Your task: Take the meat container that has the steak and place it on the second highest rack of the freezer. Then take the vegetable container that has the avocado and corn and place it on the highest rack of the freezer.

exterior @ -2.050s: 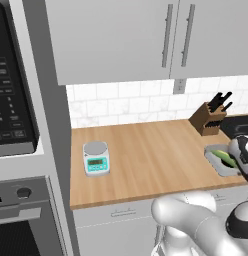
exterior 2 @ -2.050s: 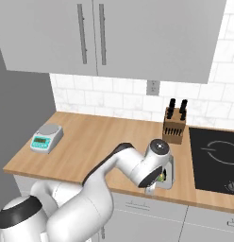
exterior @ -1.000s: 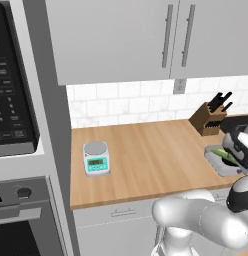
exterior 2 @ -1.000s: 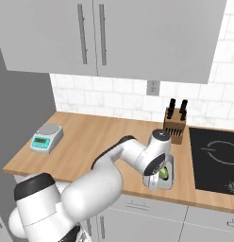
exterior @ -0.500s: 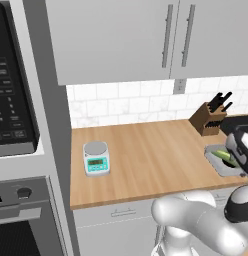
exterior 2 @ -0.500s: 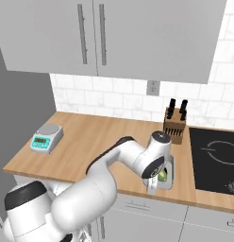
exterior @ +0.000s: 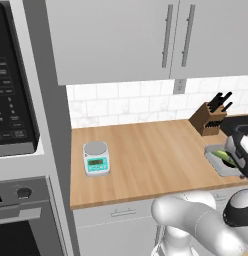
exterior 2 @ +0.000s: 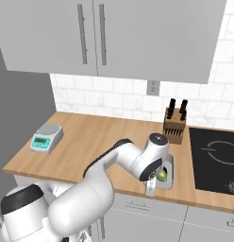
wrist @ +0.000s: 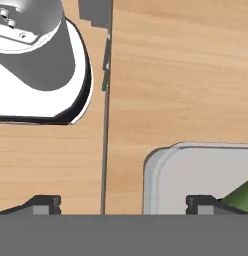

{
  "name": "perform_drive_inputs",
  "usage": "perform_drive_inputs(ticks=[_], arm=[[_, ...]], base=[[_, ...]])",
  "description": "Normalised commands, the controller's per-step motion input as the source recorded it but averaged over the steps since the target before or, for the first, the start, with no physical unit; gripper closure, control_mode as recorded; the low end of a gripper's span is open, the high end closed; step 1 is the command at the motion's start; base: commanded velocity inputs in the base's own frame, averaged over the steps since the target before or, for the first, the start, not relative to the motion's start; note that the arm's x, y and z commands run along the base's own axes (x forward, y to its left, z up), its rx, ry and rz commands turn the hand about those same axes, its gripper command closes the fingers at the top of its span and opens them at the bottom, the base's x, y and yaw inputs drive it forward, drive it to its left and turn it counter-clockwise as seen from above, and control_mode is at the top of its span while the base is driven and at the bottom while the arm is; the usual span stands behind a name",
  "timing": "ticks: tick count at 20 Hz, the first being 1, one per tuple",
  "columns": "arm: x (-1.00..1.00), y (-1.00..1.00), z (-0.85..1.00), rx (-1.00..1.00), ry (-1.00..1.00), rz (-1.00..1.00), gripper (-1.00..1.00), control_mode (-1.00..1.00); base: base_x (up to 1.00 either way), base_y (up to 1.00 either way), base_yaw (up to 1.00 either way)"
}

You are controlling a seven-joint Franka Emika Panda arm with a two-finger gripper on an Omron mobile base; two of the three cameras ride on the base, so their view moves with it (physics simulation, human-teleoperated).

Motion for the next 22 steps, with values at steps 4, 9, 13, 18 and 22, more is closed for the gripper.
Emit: perform_drive_inputs(ticks=[4,9,13,18,22], arm=[[0.1,0.0,-0.18,0.0,0.06,0.0,-1.0,-1.0],[0.15,0.0,-0.33,0.0,0.06,0.0,-1.0,-1.0],[0.14,0.0,-0.17,0.0,0.0,0.0,-1.0,-1.0],[0.05,0.0,-0.09,0.0,0.0,0.0,-1.0,-1.0],[0.0,0.0,-0.11,0.01,0.0,0.0,1.0,-1.0]], base=[[0.0,0.0,0.0],[0.0,0.0,0.0],[0.0,0.0,0.0],[0.0,0.0,0.0],[0.0,0.0,0.0]])
